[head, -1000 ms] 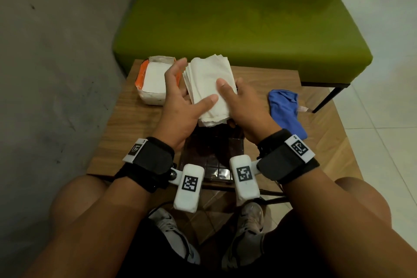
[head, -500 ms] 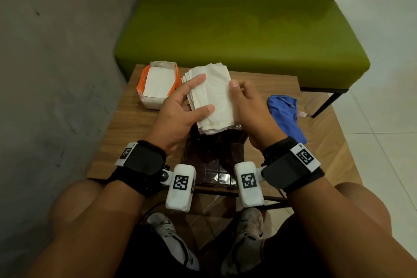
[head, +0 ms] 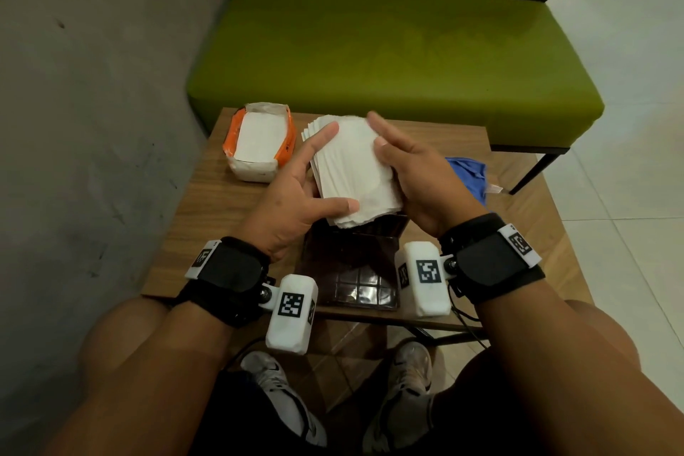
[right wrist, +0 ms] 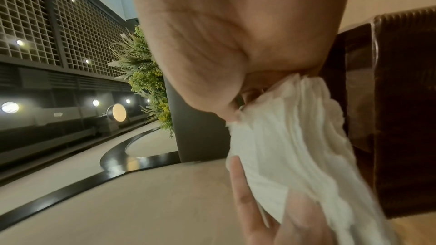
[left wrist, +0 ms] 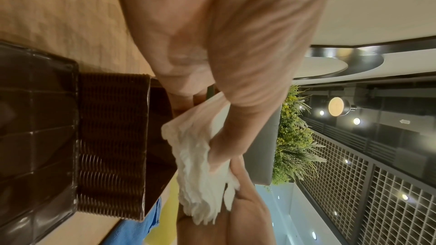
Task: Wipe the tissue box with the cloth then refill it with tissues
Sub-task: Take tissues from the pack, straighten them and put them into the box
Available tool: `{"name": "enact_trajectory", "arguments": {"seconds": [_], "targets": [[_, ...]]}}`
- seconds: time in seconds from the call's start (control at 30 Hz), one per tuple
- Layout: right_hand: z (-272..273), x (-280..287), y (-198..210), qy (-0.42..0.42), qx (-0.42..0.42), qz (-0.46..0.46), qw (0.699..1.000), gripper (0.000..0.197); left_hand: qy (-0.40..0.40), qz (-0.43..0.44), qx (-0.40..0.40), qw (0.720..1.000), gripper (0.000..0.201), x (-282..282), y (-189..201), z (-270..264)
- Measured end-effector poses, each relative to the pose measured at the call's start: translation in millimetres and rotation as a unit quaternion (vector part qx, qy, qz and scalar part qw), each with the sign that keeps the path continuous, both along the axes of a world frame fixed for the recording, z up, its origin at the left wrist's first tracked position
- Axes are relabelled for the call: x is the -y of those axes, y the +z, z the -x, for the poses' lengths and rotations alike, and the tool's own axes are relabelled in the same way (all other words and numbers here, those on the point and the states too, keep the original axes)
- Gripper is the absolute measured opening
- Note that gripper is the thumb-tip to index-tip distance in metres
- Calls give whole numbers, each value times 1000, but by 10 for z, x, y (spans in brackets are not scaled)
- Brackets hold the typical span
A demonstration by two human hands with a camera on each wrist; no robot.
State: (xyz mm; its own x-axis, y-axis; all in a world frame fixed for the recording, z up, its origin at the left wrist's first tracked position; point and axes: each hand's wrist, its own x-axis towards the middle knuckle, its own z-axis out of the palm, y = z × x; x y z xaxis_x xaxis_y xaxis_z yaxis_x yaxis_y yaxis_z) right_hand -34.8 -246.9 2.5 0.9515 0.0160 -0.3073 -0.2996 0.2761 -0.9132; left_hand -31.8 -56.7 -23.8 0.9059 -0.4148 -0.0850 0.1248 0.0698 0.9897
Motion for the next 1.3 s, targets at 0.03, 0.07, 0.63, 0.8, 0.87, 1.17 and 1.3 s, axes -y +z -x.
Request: {"name": "enact_trajectory", "arguments": {"seconds": [0.03, 0.07, 0.63, 0.8, 0.87, 1.17, 1.3], "targets": [[2, 25, -11, -12, -7, -10, 1000, 50, -1, 1, 1, 1000, 103, -1, -9, 0], [16, 43, -9, -16, -16, -16, 1000, 56, -2, 3, 0, 1000, 105, -2, -18, -6], [40, -209, -23, 7, 276, 534, 799, 37, 106, 31, -86, 990, 42, 281, 295, -27], [143, -261, -169, 61, 342, 608, 714, 33, 142, 148, -153, 967, 48, 286, 247, -96], [170, -178, -213, 24, 363, 541, 758, 23, 161, 160, -176, 958, 39, 250, 186, -112], [78, -92, -152, -105, 75, 247, 960, 55, 161, 221, -224, 935, 34, 270, 161, -128], [-11, -137, -171, -155, 35, 187, 970, 37, 153, 229, -236, 932, 36, 290, 140, -84]]}}
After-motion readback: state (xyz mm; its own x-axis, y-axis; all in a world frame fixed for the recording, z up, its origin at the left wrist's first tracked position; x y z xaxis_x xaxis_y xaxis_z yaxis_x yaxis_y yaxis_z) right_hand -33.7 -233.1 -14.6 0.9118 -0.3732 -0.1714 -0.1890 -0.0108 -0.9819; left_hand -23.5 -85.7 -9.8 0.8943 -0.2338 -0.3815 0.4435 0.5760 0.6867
